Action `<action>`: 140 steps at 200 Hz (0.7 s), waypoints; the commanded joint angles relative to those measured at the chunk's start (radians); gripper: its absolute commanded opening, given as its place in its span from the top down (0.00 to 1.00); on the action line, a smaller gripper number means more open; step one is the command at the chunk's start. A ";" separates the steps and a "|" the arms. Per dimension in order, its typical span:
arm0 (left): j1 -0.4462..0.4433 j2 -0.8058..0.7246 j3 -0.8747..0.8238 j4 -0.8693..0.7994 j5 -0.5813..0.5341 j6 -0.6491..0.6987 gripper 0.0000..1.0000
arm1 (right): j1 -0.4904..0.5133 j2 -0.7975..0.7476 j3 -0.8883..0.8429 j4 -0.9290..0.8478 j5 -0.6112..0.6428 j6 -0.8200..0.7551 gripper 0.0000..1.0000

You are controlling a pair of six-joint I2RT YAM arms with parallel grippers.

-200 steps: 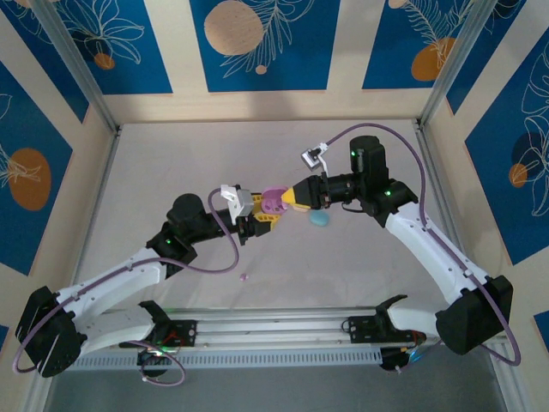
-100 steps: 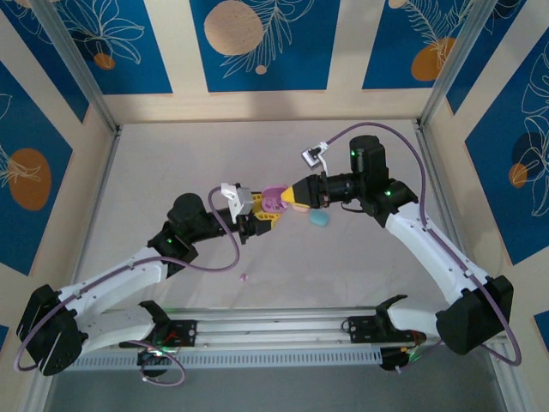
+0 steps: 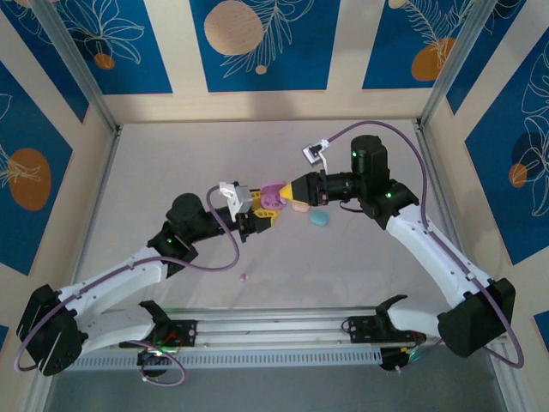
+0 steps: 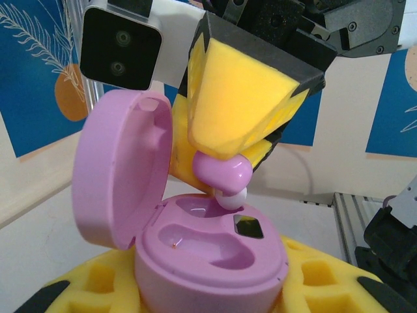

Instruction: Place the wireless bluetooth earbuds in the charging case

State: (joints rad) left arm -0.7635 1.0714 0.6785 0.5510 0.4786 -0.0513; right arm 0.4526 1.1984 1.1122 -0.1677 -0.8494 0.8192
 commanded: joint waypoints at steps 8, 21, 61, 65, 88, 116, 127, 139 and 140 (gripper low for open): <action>-0.022 0.013 0.023 0.064 0.065 -0.022 0.70 | 0.014 -0.010 -0.015 0.060 0.045 0.004 0.77; -0.022 0.017 0.022 0.076 0.065 -0.029 0.70 | 0.020 -0.010 -0.010 0.029 0.063 -0.027 0.76; -0.021 0.019 0.021 0.094 0.065 -0.040 0.70 | 0.036 -0.012 0.009 -0.086 0.124 -0.136 0.74; -0.022 0.019 0.022 0.095 0.065 -0.040 0.70 | 0.037 -0.013 0.011 -0.094 0.130 -0.144 0.74; -0.021 0.017 0.023 0.098 0.066 -0.042 0.70 | 0.037 -0.016 0.018 -0.138 0.162 -0.186 0.72; -0.021 0.018 0.023 0.100 0.068 -0.044 0.70 | 0.038 -0.016 0.030 -0.184 0.189 -0.221 0.71; -0.021 0.019 0.026 0.101 0.069 -0.044 0.70 | 0.038 -0.016 0.034 -0.196 0.199 -0.228 0.71; -0.022 0.020 0.026 0.101 0.071 -0.044 0.70 | 0.038 -0.016 0.038 -0.209 0.214 -0.231 0.71; -0.021 0.020 0.026 0.101 0.071 -0.045 0.70 | 0.038 -0.016 0.038 -0.209 0.216 -0.232 0.71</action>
State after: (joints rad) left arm -0.7635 1.0973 0.6781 0.5575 0.4702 -0.0807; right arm 0.4808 1.1740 1.1320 -0.2962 -0.7097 0.6437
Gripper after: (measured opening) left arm 0.335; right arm 0.287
